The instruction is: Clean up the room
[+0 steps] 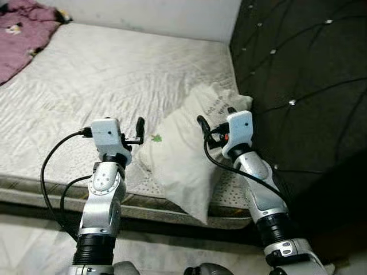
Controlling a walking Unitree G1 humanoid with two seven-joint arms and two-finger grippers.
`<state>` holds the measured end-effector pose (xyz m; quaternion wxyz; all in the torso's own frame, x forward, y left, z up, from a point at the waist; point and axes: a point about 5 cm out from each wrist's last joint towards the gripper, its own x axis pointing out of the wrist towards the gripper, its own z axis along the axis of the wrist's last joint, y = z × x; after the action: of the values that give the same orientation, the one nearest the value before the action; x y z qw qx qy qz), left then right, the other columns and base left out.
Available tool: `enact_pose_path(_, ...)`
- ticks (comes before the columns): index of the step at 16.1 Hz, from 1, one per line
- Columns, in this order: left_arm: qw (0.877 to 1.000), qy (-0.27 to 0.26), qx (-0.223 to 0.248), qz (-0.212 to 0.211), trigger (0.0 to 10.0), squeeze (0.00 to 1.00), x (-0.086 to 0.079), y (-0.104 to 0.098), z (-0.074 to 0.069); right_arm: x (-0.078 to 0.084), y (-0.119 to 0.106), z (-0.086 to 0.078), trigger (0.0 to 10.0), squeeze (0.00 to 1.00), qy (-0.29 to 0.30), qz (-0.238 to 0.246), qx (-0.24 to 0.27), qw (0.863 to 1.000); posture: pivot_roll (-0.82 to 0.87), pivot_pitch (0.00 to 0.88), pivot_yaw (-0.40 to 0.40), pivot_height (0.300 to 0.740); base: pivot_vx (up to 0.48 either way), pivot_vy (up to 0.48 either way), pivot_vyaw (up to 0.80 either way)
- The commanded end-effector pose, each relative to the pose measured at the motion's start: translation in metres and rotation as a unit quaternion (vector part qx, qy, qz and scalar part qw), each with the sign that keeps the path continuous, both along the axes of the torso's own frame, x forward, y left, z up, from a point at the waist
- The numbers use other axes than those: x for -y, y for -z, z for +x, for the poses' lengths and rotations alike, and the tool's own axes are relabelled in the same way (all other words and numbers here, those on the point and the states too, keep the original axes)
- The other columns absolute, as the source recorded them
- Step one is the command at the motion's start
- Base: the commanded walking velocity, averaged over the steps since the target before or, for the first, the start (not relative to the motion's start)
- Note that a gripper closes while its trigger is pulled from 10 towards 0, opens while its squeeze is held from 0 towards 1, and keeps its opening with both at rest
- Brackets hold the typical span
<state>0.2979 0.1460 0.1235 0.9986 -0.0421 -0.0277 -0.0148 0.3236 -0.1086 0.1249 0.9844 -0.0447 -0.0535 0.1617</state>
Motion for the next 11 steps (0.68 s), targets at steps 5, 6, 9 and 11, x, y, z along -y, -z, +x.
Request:
enact_pose_path(5, 1.0, 0.006, 0.007, -0.004, 10.0, 0.0, 0.0012, -0.0014, -0.0007, 0.0013, 0.0003, 0.0006, 10.0, 0.0, -0.001, -0.001, -0.003, 1.0, 0.02, 0.0, -0.068, 0.74, 0.049, 0.0, 0.0)
enact_pose_path(6, 1.0, 0.006, 0.006, -0.004, 10.0, 0.0, 0.0013, -0.0013, -0.0007, 0.0013, 0.0003, 0.0007, 10.0, 0.0, -0.001, -0.001, -0.003, 1.0, 0.02, 0.0, -0.068, 0.74, 0.315, 0.0, 0.0)
enact_pose_path(9, 1.0, 0.005, 0.006, -0.004, 10.0, 0.0, 0.0009, -0.0016, -0.0004, 0.0013, 0.0003, 0.0011, 10.0, 0.0, 0.0, -0.001, -0.004, 1.0, 0.02, 0.0, -0.068, 0.74, 0.321, 0.0, -0.21)
enact_pose_path(11, 1.0, 0.004, 0.006, -0.004, 10.0, 0.0, 0.0006, -0.0021, 0.0001, 0.0012, -0.0004, 0.0017, 10.0, 0.0, 0.001, 0.0, -0.003, 1.0, 0.02, 0.0, -0.067, 0.74, 0.298, 0.0, -0.31)
